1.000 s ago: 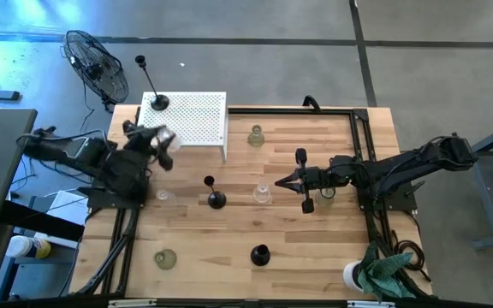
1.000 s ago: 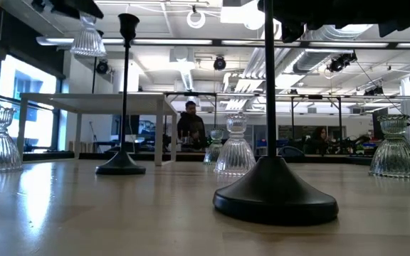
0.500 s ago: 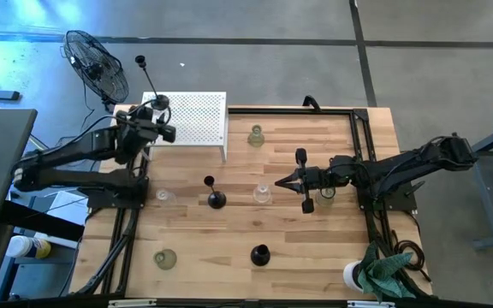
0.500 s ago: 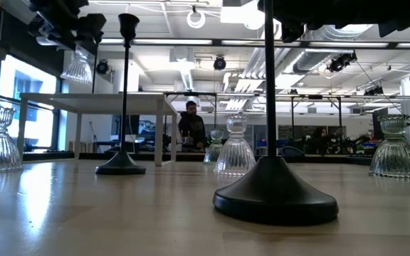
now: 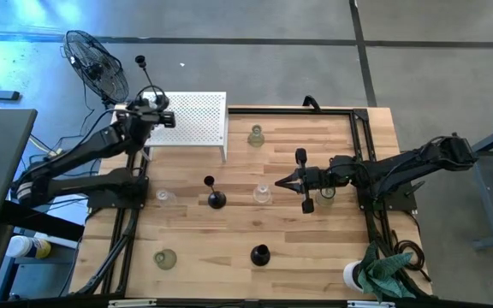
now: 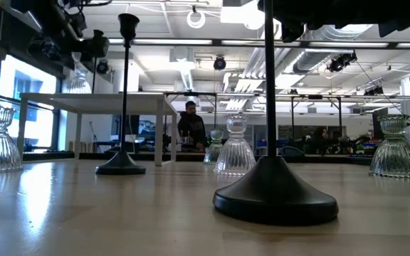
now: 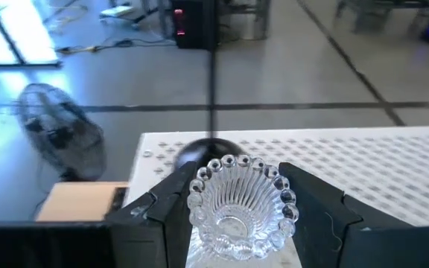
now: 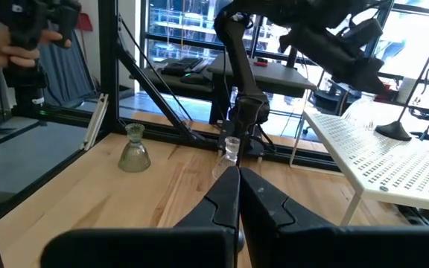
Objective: Pick & Place candle stick holders
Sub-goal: Put the bottom transparent candle holder on the shelf
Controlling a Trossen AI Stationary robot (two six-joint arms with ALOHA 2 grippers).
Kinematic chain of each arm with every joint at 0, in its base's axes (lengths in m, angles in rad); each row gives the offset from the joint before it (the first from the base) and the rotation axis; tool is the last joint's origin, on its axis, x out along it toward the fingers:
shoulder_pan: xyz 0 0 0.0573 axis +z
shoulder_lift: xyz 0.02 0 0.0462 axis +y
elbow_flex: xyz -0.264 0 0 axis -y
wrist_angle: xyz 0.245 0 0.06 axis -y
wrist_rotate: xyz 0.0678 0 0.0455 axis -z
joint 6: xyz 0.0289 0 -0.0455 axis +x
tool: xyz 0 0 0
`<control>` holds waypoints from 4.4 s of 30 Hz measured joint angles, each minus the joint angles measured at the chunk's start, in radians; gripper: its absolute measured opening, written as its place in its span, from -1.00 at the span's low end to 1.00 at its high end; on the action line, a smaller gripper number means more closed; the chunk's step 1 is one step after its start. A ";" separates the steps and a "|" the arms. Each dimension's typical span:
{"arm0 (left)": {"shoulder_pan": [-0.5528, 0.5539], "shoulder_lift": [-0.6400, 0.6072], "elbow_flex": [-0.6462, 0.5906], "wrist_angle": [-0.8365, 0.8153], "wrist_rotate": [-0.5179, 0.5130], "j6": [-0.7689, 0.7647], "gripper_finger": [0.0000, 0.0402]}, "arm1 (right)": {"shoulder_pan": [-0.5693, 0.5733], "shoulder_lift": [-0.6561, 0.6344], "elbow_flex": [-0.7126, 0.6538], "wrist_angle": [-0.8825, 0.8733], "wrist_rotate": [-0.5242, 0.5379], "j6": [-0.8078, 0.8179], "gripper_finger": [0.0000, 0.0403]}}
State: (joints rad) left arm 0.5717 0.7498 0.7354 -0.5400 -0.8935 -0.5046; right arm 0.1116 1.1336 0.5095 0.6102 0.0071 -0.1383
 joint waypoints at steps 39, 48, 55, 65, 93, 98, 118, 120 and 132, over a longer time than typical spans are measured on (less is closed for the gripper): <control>0.024 -0.026 -0.072 0.198 -0.059 0.132 0.22 | 0.000 0.000 0.000 0.000 -0.011 0.000 -1.00; 0.024 -0.147 0.046 0.074 0.132 0.222 0.18 | 0.000 0.000 0.000 0.000 -0.011 -0.001 -0.99; 0.020 -0.141 0.030 -0.100 0.316 0.167 -0.32 | 0.000 0.000 0.000 0.000 -0.011 -0.001 -0.99; -0.130 -0.071 -0.009 -0.103 0.227 0.152 -0.98 | 0.000 0.000 0.000 0.000 -0.011 -0.001 -0.99; -0.133 0.067 -0.010 -0.128 0.096 0.078 -1.00 | 0.000 0.000 0.000 0.000 -0.015 0.000 -0.99; -0.132 0.117 -0.010 -0.116 0.014 0.060 -1.00 | 0.000 0.000 0.000 0.000 -0.015 0.000 -0.99; 0.006 0.124 -0.010 -0.105 0.085 0.105 -1.00 | 0.000 0.000 0.000 -0.001 -0.018 0.000 -1.00; -0.012 0.123 -0.010 -0.106 0.102 0.107 -1.00 | 0.000 0.000 0.000 -0.001 -0.018 0.000 -0.99; -0.094 0.009 -0.010 -0.411 0.037 0.013 -1.00 | 0.000 0.000 0.000 -0.001 -0.019 0.000 -1.00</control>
State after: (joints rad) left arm 0.4778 0.7591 0.7254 -0.9510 -0.8569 -0.4919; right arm 0.1119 1.1336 0.5095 0.6094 -0.0116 -0.1383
